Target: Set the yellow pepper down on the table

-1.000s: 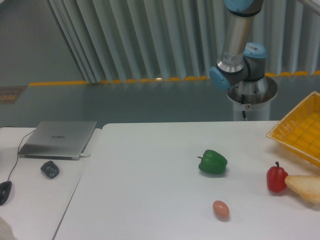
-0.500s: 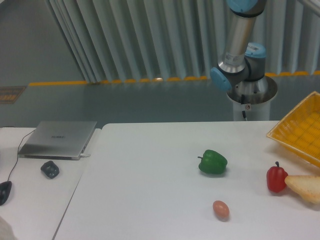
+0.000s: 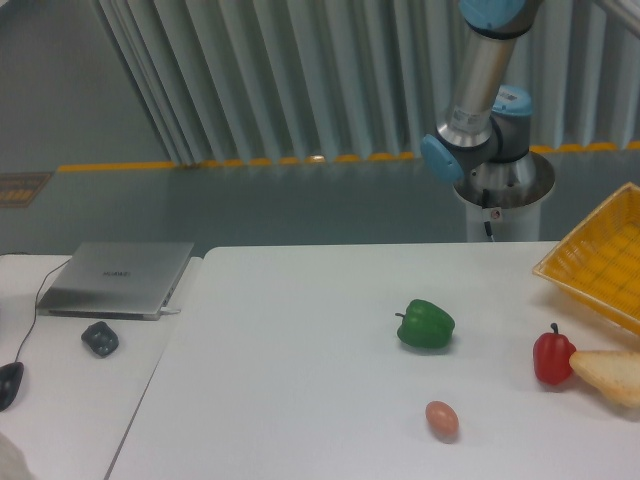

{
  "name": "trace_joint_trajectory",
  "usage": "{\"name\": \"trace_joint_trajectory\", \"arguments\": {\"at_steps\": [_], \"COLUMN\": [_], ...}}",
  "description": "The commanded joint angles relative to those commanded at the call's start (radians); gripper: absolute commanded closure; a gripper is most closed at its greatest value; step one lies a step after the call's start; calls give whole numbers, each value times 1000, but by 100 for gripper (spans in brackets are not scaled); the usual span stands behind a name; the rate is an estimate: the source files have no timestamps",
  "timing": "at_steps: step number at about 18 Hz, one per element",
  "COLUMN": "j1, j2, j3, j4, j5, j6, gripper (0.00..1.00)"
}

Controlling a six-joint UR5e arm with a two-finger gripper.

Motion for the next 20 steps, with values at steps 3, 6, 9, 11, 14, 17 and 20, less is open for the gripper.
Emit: {"name": "trace_joint_trajectory", "arguments": {"at_steps": [3, 6, 9, 11, 14, 17, 20], "j1": [-5, -9, -9, 0, 2, 0, -2], "j2": [-5, -12, -18, -20, -21, -21, -25], "j3": [0, -11, -17, -26, -26, -28, -32], "j4": [0, 3, 5, 14, 20, 23, 49], "j5": [3, 3, 3, 3, 3, 3, 2], "j6": [-5, -14, -14, -11, -11, -14, -18], "gripper": [0, 0, 0, 0, 0, 7, 41]}}
